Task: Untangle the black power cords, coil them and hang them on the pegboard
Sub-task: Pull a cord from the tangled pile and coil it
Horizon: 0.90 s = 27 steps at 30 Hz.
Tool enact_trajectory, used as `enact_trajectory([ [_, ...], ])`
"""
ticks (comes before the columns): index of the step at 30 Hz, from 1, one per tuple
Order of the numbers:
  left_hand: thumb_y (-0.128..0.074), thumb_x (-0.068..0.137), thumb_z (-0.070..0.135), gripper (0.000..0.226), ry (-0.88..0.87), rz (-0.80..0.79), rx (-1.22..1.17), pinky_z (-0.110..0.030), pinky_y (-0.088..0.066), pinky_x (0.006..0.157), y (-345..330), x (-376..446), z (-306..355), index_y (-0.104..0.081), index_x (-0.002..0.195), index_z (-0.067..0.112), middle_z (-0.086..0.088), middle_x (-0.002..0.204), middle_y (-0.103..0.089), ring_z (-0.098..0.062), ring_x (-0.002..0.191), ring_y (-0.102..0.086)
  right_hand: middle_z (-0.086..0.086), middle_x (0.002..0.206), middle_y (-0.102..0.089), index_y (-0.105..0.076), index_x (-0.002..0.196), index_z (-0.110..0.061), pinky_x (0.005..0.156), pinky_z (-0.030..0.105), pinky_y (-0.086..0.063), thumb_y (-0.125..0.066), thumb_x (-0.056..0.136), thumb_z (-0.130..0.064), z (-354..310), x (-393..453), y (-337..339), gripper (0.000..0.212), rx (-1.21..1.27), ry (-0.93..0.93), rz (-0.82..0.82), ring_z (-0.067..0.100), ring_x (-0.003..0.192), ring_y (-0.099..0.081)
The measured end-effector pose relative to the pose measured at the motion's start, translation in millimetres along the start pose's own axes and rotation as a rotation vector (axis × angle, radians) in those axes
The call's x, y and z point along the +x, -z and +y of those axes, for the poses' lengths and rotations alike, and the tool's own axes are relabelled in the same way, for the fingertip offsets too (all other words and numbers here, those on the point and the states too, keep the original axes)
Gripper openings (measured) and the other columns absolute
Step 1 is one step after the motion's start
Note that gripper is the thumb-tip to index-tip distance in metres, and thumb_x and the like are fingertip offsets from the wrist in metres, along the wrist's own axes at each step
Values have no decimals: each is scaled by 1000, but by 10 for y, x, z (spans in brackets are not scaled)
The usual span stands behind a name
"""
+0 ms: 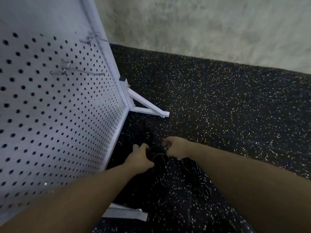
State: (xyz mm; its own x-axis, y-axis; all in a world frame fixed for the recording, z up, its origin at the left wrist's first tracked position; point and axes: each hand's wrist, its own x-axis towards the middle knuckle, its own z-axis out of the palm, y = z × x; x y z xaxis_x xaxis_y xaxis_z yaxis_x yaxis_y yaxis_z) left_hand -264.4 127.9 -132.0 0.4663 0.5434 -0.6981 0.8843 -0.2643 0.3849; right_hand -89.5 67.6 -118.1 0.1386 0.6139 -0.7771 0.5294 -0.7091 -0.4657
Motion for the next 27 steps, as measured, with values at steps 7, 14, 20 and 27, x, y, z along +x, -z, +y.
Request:
enact_trajectory([
  [7, -73, 87, 19, 49, -68, 98, -311, -28, -55, 74, 99, -138, 75, -54, 132, 25, -1, 110, -65, -18, 88, -66, 9, 129, -59, -42, 147, -24, 81, 39, -59, -71, 90, -16, -67, -148, 110, 65, 159, 94, 19, 22, 93, -63],
  [14, -74, 88, 23, 46, -164, 247, -671, -36, -61, 82, 782, -686, 611, -56, 130, 31, 3, 113, -70, -19, 98, -70, 5, 127, -66, -60, 130, -25, 94, 49, -58, -77, 87, -12, -337, -858, 675, 48, 571, 330, 203, 27, 112, -67],
  [20, -68, 92, 12, 35, -390, 347, -730, -38, -60, 88, 1246, -1433, 1190, -63, 121, 30, -3, 112, -73, -21, 98, -72, 2, 120, -66, -56, 132, -24, 75, 25, -56, -72, 88, -11, -631, -1700, 984, 48, 546, 531, 480, 18, 99, -68],
  [27, -69, 90, 2, 34, -547, 483, -801, -39, -60, 88, 1476, -2303, 1605, -69, 115, 25, 0, 110, -76, -21, 102, -72, -3, 76, -68, -69, 105, -12, 53, 17, -44, -67, 94, -17, -849, -2747, 1179, 12, 521, 604, 437, 8, 63, -62],
])
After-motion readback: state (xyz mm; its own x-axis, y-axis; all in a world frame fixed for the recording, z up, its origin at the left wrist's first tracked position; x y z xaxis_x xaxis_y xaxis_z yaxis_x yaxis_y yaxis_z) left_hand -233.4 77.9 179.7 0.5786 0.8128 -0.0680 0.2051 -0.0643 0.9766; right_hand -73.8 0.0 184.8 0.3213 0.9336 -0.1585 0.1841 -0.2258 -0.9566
